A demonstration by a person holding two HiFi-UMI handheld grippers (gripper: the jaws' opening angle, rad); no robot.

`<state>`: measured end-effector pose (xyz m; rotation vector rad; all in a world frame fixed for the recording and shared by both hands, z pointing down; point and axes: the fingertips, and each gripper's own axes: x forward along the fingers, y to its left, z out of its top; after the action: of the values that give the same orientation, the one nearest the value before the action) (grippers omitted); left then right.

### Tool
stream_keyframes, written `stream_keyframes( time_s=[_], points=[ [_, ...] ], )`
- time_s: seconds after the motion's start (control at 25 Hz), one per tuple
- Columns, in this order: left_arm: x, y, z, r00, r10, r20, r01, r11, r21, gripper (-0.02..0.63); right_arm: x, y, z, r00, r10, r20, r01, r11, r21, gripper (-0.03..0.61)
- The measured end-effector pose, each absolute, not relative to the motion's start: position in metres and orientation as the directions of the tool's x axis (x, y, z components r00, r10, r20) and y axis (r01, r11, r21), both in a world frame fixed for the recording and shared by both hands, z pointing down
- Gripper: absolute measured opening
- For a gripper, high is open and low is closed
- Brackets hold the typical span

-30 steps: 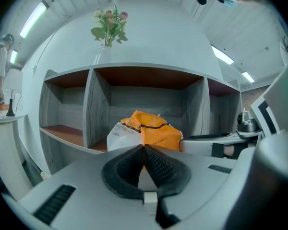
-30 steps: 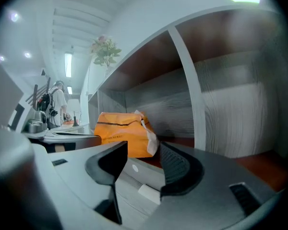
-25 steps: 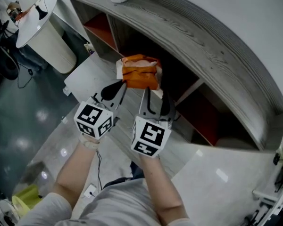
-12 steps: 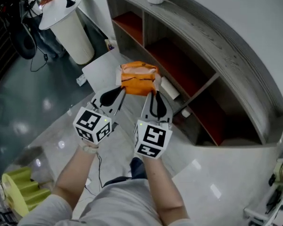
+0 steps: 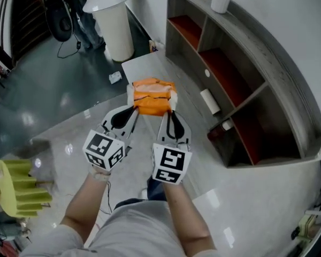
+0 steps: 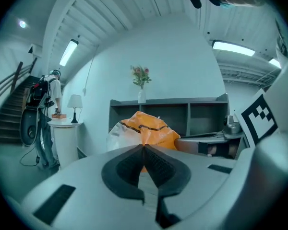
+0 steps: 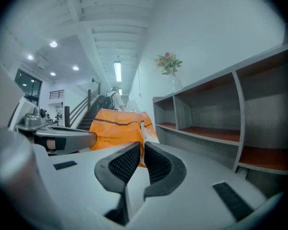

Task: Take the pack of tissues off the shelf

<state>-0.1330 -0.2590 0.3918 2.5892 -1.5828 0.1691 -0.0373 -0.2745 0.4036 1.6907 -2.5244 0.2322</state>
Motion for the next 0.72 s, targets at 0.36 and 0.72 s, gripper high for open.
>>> stream_keyframes(
  time_s=[0.36,0.72],
  points=[
    [-0.213,-0.154,0.387,0.263,-0.954,0.143,-0.965,-0.259,0.052,0.018,-0.124,-0.191,0.398,-0.580,-0.798,0.163,-0.812,0.582,-0.039,0.038],
    [-0.278,-0.086,0.386,0.092,-0.987,0.131,-0.995,-0.088,0.042,0.018,-0.199,-0.135,0.397,-0.729,-0.667,0.153,-0.677,0.735,-0.020,0.035]
  ],
)
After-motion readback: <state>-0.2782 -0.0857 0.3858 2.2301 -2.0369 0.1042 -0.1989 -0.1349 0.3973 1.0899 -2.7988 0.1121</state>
